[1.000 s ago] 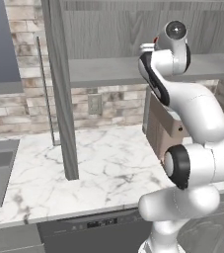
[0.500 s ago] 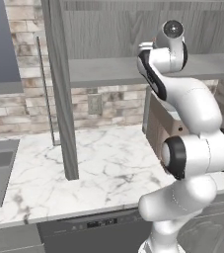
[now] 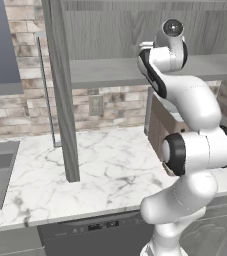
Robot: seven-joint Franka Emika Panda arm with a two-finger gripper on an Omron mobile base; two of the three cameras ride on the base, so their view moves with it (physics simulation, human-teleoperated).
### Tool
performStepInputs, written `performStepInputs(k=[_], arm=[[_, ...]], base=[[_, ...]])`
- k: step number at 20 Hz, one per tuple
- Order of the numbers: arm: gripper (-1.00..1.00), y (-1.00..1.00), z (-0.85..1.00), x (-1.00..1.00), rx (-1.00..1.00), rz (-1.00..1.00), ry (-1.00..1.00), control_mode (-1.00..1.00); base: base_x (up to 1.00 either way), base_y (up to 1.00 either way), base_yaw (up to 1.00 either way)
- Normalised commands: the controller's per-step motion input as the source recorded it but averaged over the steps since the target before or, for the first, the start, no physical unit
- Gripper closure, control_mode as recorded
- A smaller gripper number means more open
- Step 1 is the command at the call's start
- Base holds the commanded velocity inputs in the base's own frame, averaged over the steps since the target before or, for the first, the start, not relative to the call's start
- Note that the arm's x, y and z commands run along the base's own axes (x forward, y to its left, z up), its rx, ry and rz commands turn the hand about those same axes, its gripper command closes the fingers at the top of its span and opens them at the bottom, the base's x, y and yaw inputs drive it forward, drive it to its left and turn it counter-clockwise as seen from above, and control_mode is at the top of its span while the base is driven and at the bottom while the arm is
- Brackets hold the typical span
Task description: Take 2 condiments from the cabinet and move them on the counter near the stove.Make sure the condiments are lined up with each other, next to each other.
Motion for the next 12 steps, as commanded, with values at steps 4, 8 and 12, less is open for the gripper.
performStepInputs(k=[4,8,12], arm=[[-1.0,0.0,0.0,0.08,0.0,0.0,0.01,-1.0],[-1.0,0.0,0.0,0.08,0.0,0.0,0.0,-1.0],[-1.0,0.0,-0.01,0.04,0.0,0.0,0.0,-1.0]], base=[[0.0,0.0,0.0],[0.0,0.0,0.0],[0.0,0.0,0.0]])
